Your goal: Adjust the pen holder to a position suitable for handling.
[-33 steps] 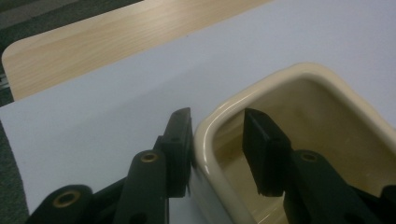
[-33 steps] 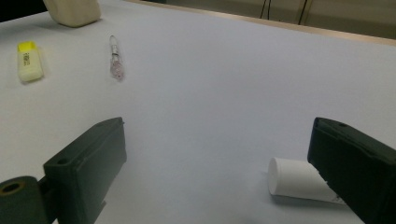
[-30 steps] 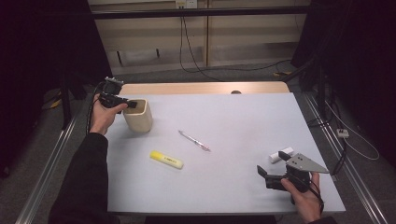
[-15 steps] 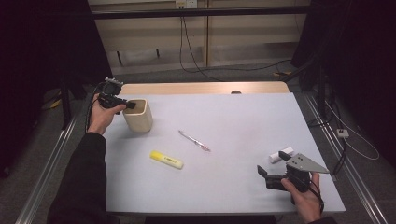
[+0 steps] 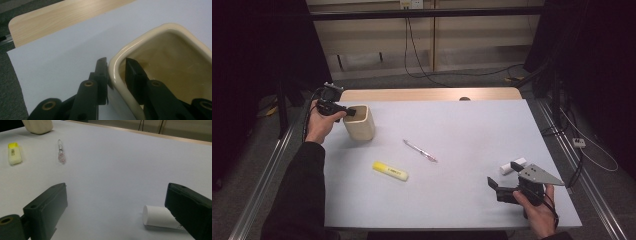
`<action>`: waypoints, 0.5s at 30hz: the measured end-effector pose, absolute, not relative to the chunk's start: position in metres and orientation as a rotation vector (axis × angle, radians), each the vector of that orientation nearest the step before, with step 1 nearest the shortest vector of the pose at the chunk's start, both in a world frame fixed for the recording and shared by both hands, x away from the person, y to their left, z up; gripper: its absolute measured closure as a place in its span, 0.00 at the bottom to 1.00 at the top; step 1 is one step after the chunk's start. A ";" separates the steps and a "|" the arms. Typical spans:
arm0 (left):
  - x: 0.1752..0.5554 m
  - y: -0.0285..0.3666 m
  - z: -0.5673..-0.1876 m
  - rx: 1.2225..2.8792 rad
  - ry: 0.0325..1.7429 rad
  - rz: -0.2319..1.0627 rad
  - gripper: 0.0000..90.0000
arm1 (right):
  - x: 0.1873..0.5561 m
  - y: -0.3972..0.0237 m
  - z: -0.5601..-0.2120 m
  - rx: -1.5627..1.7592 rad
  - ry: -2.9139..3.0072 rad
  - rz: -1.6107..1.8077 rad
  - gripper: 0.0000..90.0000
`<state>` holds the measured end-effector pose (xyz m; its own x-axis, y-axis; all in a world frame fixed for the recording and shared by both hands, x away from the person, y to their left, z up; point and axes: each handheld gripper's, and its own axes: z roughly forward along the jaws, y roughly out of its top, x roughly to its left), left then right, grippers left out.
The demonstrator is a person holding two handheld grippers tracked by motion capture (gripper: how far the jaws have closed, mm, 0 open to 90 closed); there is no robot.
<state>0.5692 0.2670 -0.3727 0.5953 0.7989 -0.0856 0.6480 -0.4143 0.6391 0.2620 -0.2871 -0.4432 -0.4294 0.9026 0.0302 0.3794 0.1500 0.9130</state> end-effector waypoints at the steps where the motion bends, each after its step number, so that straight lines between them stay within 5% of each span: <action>1: 0.568 0.267 -0.372 2.169 1.150 0.310 0.81 | 0.262 -0.287 -0.443 1.219 1.890 1.253 0.05; 15: 0.555 0.256 -0.354 2.153 1.127 0.340 0.81 | 0.262 -0.287 -0.443 1.219 1.885 1.254 0.05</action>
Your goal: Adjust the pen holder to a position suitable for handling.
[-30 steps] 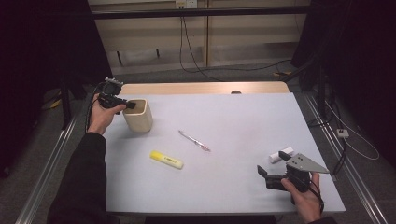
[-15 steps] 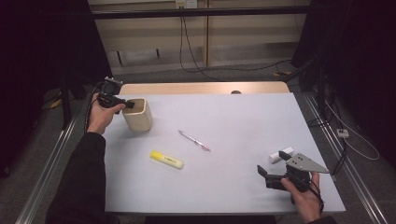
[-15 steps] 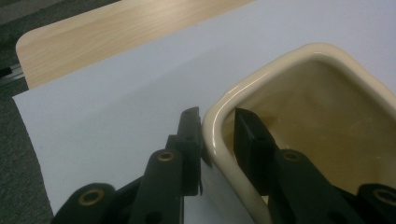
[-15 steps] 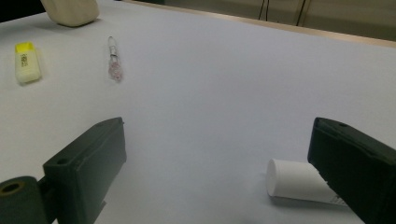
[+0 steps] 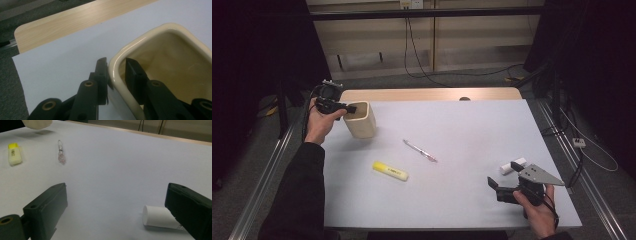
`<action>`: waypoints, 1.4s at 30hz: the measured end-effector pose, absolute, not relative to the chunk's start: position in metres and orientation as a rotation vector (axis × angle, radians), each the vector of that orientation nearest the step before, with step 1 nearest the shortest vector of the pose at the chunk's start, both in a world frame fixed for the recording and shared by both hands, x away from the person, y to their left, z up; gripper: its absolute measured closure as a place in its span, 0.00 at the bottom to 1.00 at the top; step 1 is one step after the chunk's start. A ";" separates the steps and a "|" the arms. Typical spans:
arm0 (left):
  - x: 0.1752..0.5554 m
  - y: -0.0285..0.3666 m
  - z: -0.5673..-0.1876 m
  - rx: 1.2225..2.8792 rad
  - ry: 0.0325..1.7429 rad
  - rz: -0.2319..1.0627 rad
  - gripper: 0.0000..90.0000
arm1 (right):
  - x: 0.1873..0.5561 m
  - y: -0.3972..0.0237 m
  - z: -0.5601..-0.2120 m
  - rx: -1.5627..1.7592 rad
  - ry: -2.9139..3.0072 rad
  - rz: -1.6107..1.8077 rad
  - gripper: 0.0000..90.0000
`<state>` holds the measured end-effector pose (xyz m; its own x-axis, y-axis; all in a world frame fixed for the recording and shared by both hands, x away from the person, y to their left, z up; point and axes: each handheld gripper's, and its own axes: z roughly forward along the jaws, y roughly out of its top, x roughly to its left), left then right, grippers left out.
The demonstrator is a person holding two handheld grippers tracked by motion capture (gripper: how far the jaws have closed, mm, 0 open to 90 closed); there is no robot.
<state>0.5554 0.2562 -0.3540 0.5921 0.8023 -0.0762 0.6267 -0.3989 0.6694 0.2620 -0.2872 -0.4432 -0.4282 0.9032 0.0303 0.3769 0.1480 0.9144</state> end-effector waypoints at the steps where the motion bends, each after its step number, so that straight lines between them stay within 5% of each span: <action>1: 0.554 0.255 -0.352 2.149 1.125 0.338 0.81 | 0.262 -0.287 -0.443 1.219 1.885 1.254 0.05; 42: 0.516 0.141 -0.322 2.200 0.914 0.281 0.81 | 0.262 -0.286 -0.443 1.206 1.888 1.257 0.04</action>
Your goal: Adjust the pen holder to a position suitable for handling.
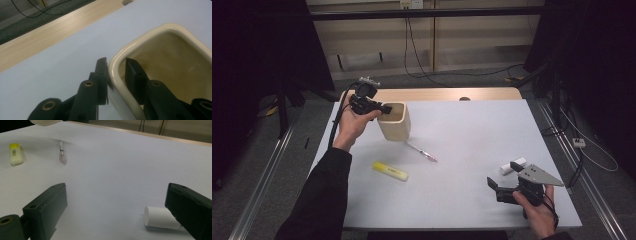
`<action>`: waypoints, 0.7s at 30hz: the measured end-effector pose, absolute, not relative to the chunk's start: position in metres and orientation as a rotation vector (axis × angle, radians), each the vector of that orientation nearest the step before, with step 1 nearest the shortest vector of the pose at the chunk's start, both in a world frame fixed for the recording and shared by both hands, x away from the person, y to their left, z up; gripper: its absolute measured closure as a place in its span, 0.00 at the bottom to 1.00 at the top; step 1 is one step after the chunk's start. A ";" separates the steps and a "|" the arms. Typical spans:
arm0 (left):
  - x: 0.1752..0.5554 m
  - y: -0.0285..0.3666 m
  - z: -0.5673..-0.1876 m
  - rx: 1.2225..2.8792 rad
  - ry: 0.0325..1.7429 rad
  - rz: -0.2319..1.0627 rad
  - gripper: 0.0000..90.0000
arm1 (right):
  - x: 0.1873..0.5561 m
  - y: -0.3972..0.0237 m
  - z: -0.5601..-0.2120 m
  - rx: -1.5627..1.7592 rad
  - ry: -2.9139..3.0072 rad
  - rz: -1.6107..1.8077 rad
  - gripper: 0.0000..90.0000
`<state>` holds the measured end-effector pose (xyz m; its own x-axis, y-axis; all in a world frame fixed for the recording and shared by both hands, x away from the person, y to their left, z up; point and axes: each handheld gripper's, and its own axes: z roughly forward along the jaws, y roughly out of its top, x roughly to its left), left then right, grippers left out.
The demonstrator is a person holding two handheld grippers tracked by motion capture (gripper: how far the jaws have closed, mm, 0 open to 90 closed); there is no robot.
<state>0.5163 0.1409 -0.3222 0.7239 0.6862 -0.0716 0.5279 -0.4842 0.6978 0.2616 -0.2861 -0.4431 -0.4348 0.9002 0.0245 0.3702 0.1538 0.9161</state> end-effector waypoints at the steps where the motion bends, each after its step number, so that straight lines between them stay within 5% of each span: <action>1: 0.517 0.137 -0.322 2.201 0.910 0.278 0.81 | 0.262 -0.286 -0.443 1.206 1.888 1.257 0.04; 21: 0.521 0.073 -0.327 2.216 0.873 0.220 0.81 | 0.261 -0.286 -0.443 1.197 1.885 1.264 0.04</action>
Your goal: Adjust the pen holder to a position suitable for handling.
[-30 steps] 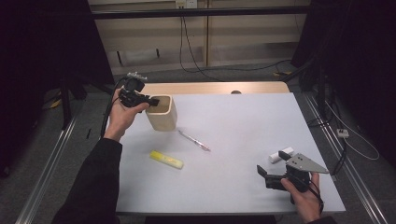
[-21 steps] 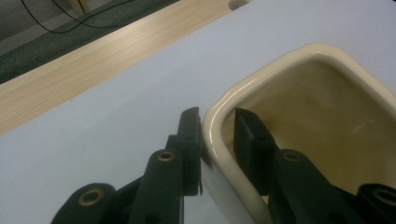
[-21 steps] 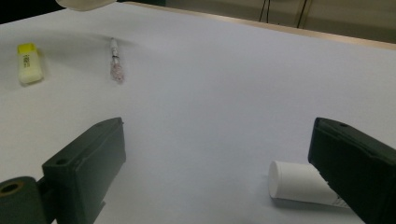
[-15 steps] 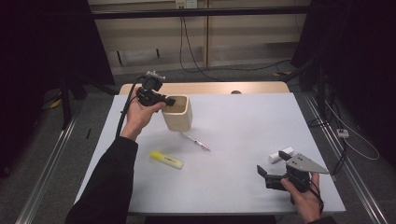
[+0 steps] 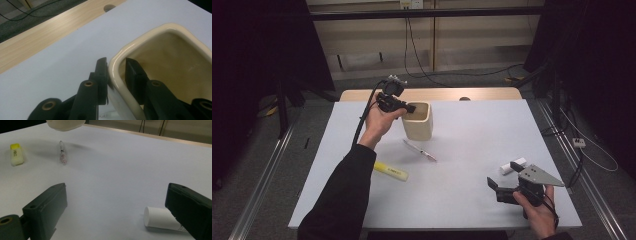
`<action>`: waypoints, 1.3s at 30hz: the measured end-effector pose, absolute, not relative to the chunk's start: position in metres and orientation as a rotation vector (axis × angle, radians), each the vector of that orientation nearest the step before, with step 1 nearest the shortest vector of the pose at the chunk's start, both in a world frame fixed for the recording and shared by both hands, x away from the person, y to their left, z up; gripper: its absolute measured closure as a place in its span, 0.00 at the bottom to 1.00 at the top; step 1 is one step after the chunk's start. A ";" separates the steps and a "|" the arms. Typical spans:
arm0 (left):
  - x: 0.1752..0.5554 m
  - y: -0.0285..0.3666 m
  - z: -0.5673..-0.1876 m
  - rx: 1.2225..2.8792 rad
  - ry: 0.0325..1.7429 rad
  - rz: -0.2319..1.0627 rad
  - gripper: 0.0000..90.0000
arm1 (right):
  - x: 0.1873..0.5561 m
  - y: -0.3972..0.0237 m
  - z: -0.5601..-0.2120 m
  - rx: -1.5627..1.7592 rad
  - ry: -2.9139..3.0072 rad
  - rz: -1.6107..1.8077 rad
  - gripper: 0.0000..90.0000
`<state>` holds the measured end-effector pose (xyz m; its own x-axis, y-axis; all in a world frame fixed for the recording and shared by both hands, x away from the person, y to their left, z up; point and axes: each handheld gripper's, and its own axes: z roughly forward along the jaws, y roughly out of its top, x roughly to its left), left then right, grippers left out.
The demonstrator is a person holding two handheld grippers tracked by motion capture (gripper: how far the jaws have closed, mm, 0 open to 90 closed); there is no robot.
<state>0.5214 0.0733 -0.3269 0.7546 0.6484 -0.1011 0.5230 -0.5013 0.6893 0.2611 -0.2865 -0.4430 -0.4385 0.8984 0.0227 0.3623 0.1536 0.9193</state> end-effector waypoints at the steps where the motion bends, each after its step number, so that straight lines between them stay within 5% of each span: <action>1: 0.521 0.071 -0.327 2.216 0.872 0.219 0.81 | 0.261 -0.286 -0.443 1.198 1.885 1.264 0.04; 39: 0.538 0.026 -0.378 2.256 0.992 0.206 0.81 | 0.261 -0.286 -0.443 1.199 1.892 1.275 0.04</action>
<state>0.5375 0.0264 -0.3776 0.7007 0.7045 -0.1130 0.6012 -0.4977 0.6252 0.2609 -0.2864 -0.4432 -0.4459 0.8945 0.0319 0.3653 0.1494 0.9188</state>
